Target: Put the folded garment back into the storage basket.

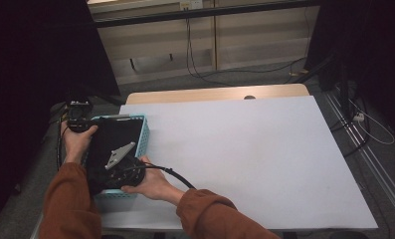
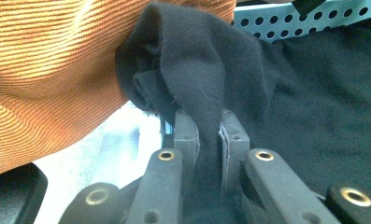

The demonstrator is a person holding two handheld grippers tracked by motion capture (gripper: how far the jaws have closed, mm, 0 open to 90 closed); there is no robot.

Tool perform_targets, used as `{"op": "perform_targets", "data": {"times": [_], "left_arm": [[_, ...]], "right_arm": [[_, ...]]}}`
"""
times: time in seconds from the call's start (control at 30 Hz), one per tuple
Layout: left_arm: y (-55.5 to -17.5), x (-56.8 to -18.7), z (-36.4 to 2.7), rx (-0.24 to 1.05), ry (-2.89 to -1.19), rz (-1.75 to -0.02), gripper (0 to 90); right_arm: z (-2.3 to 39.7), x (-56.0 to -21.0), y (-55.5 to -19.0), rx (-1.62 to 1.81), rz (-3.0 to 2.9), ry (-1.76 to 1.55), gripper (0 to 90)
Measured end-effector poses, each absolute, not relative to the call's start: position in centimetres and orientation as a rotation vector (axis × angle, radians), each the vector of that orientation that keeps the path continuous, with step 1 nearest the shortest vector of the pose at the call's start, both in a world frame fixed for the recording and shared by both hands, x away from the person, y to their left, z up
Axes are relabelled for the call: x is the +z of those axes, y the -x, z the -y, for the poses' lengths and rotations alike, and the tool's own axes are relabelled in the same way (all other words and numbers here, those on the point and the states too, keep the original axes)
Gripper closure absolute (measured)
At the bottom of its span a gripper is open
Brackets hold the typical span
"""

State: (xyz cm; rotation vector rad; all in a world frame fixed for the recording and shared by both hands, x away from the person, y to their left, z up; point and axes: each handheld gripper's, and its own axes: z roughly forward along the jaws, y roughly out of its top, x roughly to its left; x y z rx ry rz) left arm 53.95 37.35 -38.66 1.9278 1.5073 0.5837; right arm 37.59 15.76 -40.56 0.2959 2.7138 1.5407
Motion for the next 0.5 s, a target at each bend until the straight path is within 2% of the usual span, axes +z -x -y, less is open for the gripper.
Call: {"op": "perform_targets", "data": {"times": [0.33,0.5], "left_arm": [[-54.25,-39.38,-37.49,0.564,-1.948,-1.546,79.4],[-54.01,-38.91,-37.73,0.554,-1.941,-1.547,65.4]], "right_arm": [[-15.77,-40.88,-38.05,1.529,-2.719,-0.316,81.5],[-15.85,-40.99,-38.1,1.524,-2.72,-0.328,81.4]]}}
